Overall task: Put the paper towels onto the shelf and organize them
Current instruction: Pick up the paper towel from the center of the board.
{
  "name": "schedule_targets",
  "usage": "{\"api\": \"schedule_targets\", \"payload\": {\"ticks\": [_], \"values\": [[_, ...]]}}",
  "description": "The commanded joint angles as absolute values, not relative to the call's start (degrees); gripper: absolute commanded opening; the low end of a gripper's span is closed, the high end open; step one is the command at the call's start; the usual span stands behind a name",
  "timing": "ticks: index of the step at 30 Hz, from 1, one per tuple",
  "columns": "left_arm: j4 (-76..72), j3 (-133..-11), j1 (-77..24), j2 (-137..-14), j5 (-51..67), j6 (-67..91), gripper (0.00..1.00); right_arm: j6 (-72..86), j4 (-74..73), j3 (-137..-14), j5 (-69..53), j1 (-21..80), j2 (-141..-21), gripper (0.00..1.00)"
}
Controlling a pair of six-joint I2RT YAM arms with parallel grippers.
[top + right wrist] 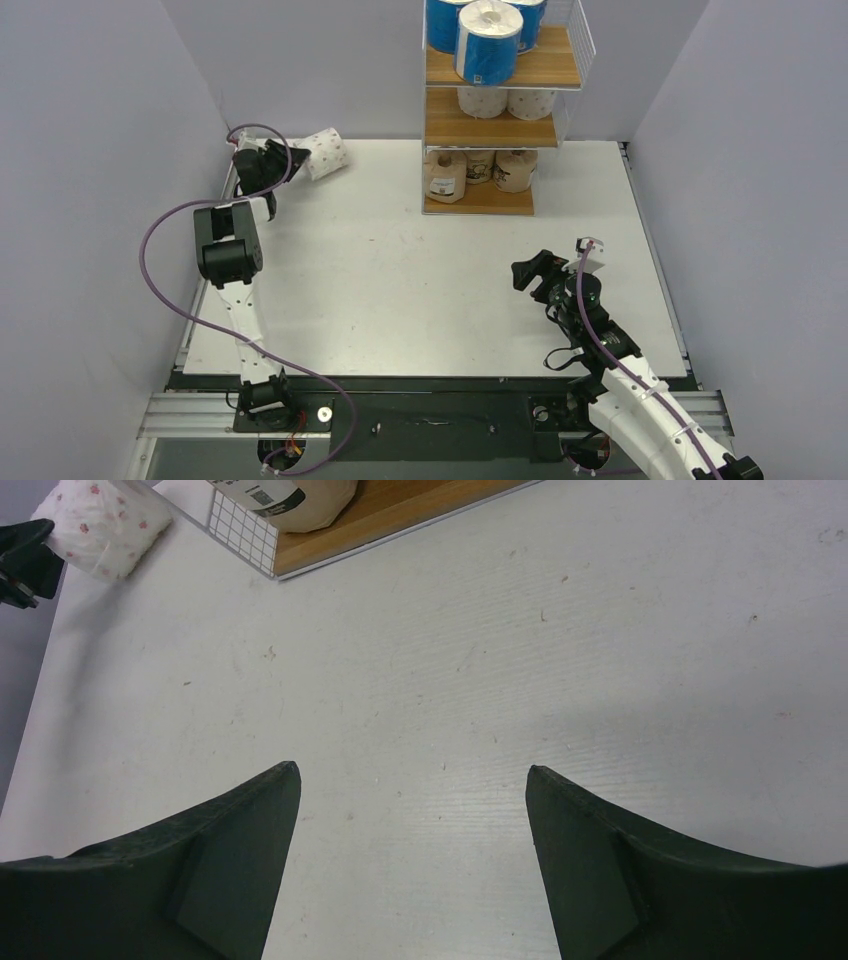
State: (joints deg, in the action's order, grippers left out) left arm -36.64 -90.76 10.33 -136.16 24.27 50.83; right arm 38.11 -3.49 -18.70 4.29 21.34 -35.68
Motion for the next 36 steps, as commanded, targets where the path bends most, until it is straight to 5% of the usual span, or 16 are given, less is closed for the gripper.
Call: {"api": "schedule_targets", "payload": {"ticks": [1,19,36], "values": [[-44.21,-87.85,10.63,-127.38,25.84,52.74,0.23,37.40,-1.39,-18.89,4.49,21.03,-34.92,0.78],[-28.80,-68.92,2.74,-97.05,22.91,46.29,0.13,38.05,-1.54,-18.99,2.90,21.03,-31.47,0.78],[11.65,-60.84,-35.86,-60.51,-8.13,15.51,0.12,38.29,-5.54,-20.54,2.68,21.31,-28.10,0.79]]}}
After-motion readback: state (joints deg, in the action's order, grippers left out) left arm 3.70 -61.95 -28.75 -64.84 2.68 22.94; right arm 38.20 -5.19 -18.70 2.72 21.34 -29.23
